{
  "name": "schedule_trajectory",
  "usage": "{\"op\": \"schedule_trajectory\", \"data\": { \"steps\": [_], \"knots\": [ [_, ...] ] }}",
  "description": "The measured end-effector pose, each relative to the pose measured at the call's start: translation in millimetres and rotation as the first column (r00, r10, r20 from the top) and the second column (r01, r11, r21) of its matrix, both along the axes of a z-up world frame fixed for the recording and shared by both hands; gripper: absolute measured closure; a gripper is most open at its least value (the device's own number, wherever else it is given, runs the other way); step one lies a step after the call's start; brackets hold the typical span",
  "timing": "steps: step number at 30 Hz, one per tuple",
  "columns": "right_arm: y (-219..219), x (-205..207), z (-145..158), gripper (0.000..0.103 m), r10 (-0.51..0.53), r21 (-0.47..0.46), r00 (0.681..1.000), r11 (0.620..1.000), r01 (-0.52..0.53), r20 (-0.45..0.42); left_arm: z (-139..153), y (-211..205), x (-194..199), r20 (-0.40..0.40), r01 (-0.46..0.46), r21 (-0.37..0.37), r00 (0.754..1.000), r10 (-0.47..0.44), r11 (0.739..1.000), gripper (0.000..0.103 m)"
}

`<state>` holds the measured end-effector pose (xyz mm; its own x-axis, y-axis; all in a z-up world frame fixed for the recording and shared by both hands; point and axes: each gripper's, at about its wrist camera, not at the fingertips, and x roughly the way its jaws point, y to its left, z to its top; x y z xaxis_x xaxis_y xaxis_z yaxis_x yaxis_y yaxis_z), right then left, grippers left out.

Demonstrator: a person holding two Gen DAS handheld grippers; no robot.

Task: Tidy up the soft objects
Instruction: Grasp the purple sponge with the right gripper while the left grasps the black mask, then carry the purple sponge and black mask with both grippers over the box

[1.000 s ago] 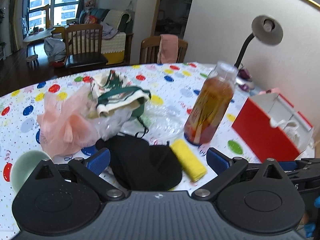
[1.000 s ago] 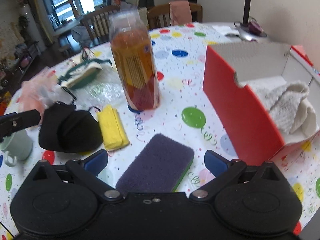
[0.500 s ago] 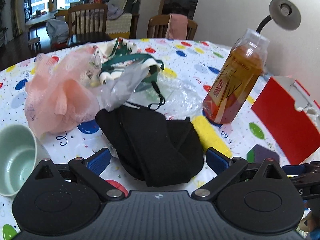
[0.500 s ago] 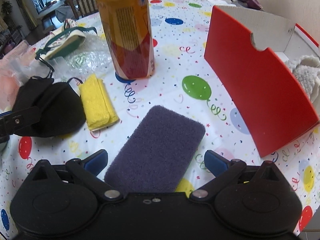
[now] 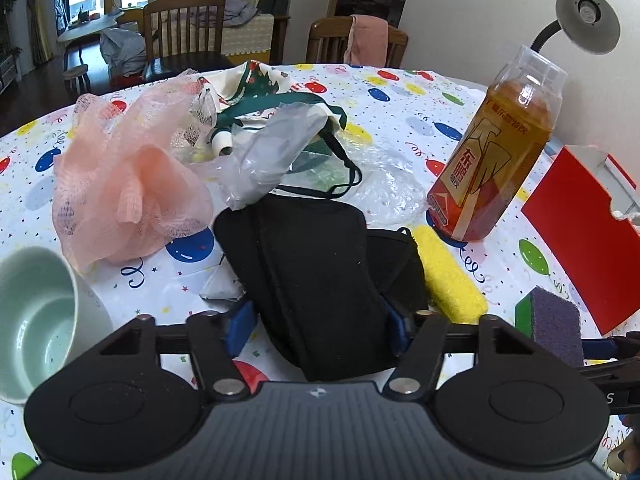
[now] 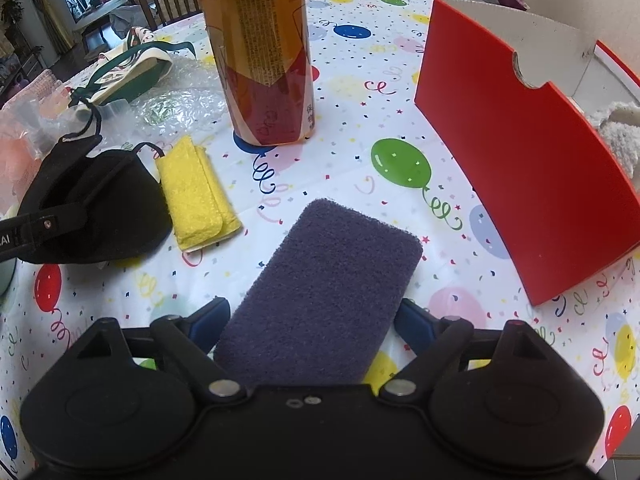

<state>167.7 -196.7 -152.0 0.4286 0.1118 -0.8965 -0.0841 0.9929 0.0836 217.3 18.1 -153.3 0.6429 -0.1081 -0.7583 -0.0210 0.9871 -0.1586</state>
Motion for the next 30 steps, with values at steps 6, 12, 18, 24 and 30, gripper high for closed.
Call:
{"op": "schedule_trajectory", "data": {
  "steps": [6, 12, 18, 24, 30],
  "knots": [
    [-5.2, -6.5, 7.1, 0.017, 0.013, 0.001, 0.999, 1.000, -0.013, 0.033, 8.7, -3.8, -5.6, 0.011, 0.031, 0.020, 0.999, -0.031, 0.999, 0.070],
    [-15.2, -15.4, 19.6, 0.018, 0.029, 0.028, 0.997, 0.999, -0.031, 0.068, 19.7, -10.2, -15.6, 0.020, 0.058, 0.038, 0.998, -0.059, 0.998, 0.076],
    [-29.1, -24.6, 37.5, 0.018, 0.046, 0.062, 0.994, 0.997, -0.052, 0.097, 30.5, -9.0, -23.6, 0.023, 0.057, 0.006, 0.998, -0.058, 0.998, 0.082],
    [-46.1, -32.9, 62.6, 0.018, 0.062, 0.130, 0.991, 0.988, -0.078, 0.118, 47.6, -8.9, -32.5, 0.040, 0.059, -0.046, 0.998, -0.057, 0.997, 0.085],
    [-67.4, -39.7, 90.0, 0.018, 0.074, 0.177, 0.986, 0.979, -0.101, 0.151, 65.5, -13.8, -39.6, 0.059, 0.083, -0.078, 0.995, -0.079, 0.993, 0.087]
  ]
}}
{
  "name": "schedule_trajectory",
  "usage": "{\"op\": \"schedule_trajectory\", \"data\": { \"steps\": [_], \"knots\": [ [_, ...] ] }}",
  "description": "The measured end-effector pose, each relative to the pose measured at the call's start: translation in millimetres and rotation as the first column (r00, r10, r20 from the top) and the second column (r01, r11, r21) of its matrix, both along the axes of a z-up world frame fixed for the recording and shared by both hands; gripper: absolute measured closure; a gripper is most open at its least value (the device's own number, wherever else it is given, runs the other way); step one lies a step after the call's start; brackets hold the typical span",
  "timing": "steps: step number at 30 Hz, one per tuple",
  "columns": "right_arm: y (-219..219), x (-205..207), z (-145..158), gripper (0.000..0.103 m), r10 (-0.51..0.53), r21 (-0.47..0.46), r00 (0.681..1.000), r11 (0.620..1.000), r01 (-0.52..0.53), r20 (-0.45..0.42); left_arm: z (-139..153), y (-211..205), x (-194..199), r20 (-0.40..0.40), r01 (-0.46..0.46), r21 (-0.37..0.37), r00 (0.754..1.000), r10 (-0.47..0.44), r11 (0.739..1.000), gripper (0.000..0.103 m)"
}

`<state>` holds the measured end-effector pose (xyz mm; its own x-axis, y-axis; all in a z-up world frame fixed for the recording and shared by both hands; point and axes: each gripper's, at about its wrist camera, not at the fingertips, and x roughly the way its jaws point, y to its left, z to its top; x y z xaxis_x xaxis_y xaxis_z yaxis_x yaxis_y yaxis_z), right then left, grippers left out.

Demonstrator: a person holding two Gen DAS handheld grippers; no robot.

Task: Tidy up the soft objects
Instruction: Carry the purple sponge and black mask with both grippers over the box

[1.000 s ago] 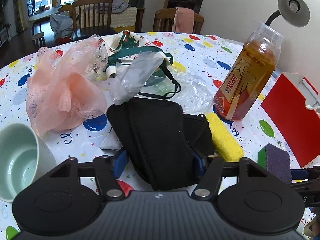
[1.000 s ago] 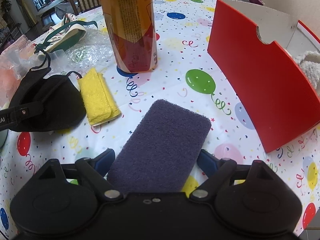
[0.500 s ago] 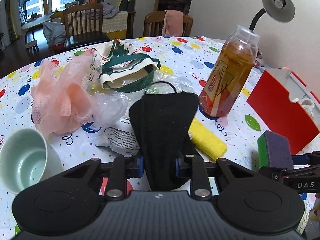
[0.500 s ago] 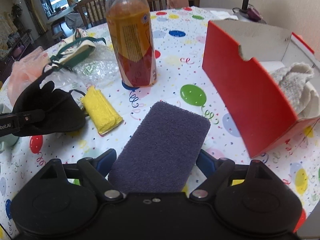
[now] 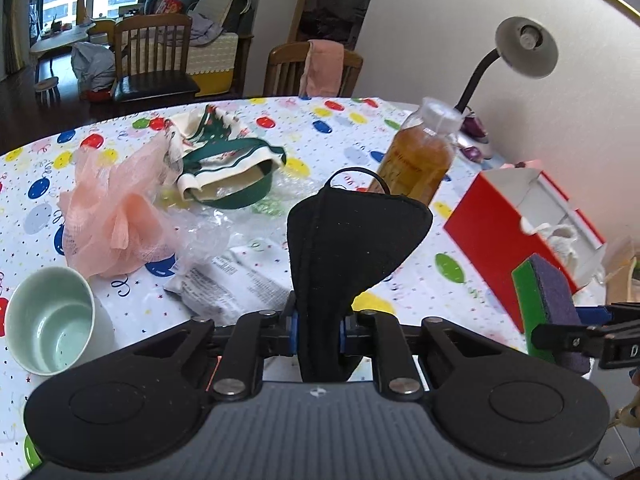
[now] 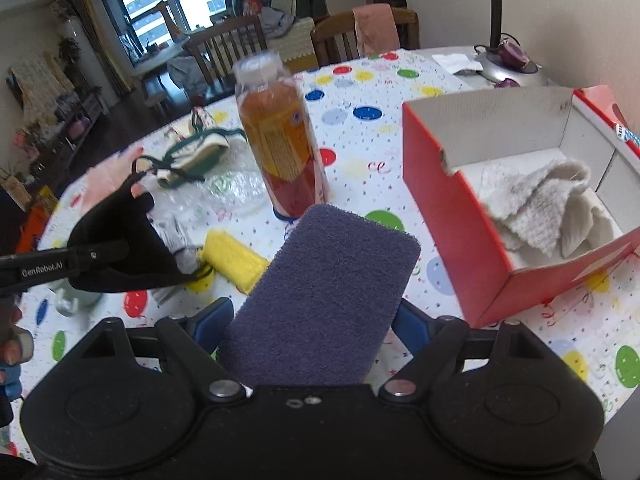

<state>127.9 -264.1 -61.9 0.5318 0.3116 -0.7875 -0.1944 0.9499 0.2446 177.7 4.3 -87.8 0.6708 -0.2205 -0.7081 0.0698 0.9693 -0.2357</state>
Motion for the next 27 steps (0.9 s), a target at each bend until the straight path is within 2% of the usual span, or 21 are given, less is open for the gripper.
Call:
{"op": "schedule_trajectory", "data": {
  "steps": [8, 14, 22, 27],
  "knots": [
    [-36.7, 2.3, 32.2, 0.018, -0.001, 0.043, 0.999, 0.999, -0.001, 0.032, 29.2, -13.3, -8.2, 0.005, 0.025, -0.037, 1.000, -0.025, 0.999, 0.087],
    [-63.9, 11.5, 52.0, 0.018, -0.007, 0.068, 0.998, 0.998, 0.003, 0.065, 54.0, -29.3, -10.3, 0.011, 0.062, -0.094, 0.998, -0.061, 0.994, 0.087],
    [-105.1, 27.8, 70.5, 0.018, -0.004, 0.043, 0.996, 0.999, 0.000, 0.090, 79.8, -72.2, 0.7, 0.003, 0.121, -0.121, 0.993, -0.122, 0.985, 0.087],
    [-129.7, 41.1, 72.8, 0.018, 0.001, 0.013, 0.995, 1.000, -0.002, 0.098, 92.7, -107.4, 14.2, 0.019, 0.172, -0.107, 0.985, -0.171, 0.979, 0.087]
  ]
}}
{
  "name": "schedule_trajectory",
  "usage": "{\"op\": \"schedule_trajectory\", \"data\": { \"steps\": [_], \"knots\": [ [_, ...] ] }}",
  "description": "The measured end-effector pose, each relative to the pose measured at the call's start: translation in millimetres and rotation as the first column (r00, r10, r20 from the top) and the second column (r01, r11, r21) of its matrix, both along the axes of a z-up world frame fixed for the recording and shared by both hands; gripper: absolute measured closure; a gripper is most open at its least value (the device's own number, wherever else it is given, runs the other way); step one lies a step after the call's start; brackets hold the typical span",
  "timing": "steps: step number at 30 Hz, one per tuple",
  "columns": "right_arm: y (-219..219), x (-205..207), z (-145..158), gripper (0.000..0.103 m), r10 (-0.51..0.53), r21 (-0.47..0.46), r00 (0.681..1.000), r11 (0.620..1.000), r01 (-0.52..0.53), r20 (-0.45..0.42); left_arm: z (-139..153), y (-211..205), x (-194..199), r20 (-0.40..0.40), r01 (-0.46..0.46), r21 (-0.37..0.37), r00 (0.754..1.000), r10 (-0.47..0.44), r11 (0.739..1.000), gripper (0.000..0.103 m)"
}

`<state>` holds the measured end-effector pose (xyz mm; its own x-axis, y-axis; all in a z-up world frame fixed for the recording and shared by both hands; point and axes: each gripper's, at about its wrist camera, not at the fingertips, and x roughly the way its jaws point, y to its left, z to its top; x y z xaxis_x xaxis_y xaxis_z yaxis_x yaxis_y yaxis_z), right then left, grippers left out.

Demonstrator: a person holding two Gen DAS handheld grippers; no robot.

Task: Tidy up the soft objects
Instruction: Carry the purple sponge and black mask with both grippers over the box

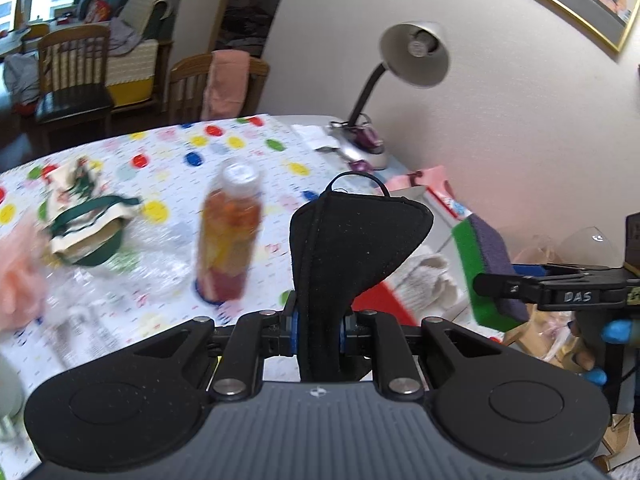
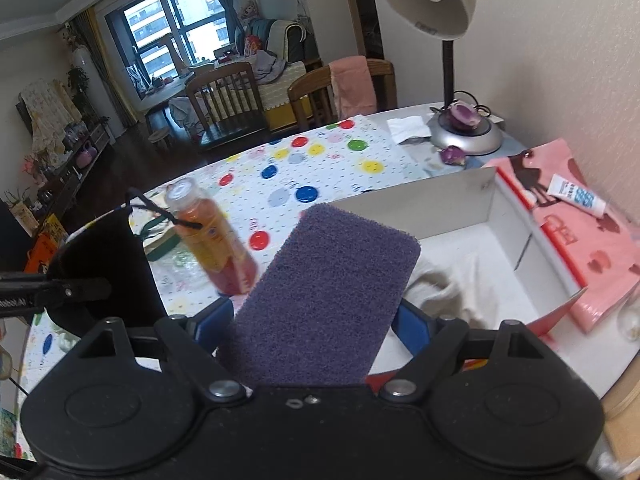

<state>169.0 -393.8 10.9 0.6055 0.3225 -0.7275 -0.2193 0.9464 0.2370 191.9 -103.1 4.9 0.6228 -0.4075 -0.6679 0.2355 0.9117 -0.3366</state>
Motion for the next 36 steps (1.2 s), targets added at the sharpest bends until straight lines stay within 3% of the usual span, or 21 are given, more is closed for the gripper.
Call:
{"op": "schedule_trajectory", "data": {
  "steps": [17, 30, 36],
  "knots": [
    [-72.7, 57.4, -14.8, 0.018, -0.012, -0.049, 1.000, 0.999, 0.011, -0.011, 35.0, -120.3, 80.5, 0.095, 0.122, 0.027, 0.988, -0.124, 0.992, 0.087],
    [-116.1, 100.5, -50.1, 0.018, -0.046, -0.109, 0.997, 0.993, 0.039, -0.058, 17.5, -194.6, 139.0, 0.088, 0.170, 0.079, 0.980, -0.177, 0.982, 0.087],
    [-119.6, 116.6, -73.9, 0.018, -0.027, -0.134, 0.994, 0.991, 0.013, -0.105, -8.4, -227.9, 163.3, 0.061, 0.206, 0.125, 0.975, -0.214, 0.971, 0.087]
  ]
}}
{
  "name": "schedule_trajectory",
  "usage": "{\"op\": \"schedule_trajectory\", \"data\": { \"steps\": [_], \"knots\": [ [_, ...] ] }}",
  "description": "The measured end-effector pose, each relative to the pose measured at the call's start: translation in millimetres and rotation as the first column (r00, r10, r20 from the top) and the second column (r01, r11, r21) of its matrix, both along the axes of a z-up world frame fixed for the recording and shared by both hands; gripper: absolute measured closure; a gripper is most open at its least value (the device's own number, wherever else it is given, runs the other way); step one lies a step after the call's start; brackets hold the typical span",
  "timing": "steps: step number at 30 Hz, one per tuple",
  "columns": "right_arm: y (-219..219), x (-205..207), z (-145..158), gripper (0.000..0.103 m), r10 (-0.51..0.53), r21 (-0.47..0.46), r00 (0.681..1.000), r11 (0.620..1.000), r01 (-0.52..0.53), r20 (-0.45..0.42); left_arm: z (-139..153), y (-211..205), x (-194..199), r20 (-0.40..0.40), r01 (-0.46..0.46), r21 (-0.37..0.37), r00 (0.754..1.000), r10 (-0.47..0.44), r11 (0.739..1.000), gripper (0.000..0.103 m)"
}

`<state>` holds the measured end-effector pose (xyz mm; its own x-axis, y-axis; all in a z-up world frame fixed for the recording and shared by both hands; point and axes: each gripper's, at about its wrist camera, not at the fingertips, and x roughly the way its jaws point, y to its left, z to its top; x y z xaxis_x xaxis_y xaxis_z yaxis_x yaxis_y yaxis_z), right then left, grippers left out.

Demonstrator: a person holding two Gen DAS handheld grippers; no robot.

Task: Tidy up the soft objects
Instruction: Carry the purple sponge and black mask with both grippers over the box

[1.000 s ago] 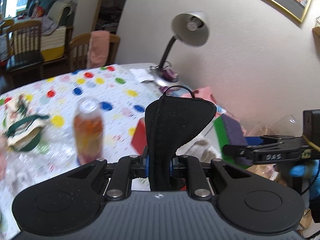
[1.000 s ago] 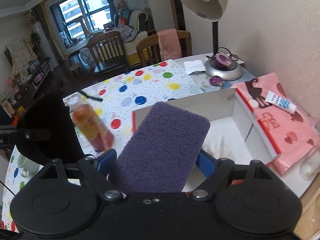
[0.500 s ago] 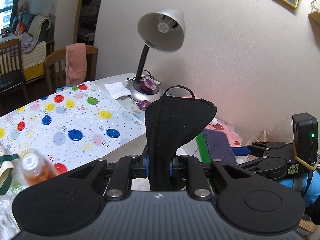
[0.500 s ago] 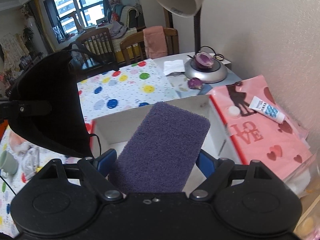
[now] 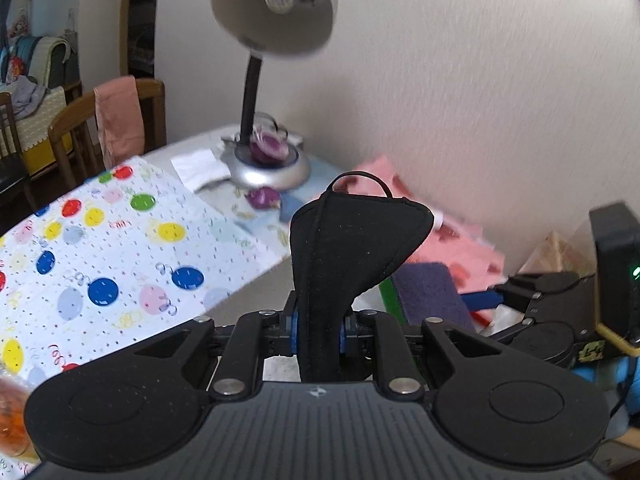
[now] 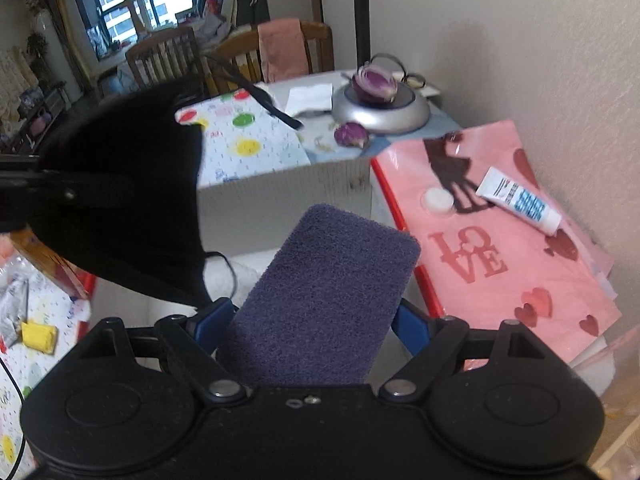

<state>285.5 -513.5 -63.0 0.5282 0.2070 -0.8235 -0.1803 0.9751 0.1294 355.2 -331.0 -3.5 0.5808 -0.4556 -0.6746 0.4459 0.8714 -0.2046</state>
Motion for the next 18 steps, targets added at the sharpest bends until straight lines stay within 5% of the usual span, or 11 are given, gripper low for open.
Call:
{"op": "schedule_trajectory", "data": {
  "steps": [18],
  "knots": [
    [17.7, 12.9, -46.0, 0.018, 0.105, -0.052, 0.991, 0.993, -0.110, -0.087, -97.6, -33.2, 41.4, -0.193, 0.064, 0.183, 0.981, -0.028, 0.981, 0.087]
  ]
}}
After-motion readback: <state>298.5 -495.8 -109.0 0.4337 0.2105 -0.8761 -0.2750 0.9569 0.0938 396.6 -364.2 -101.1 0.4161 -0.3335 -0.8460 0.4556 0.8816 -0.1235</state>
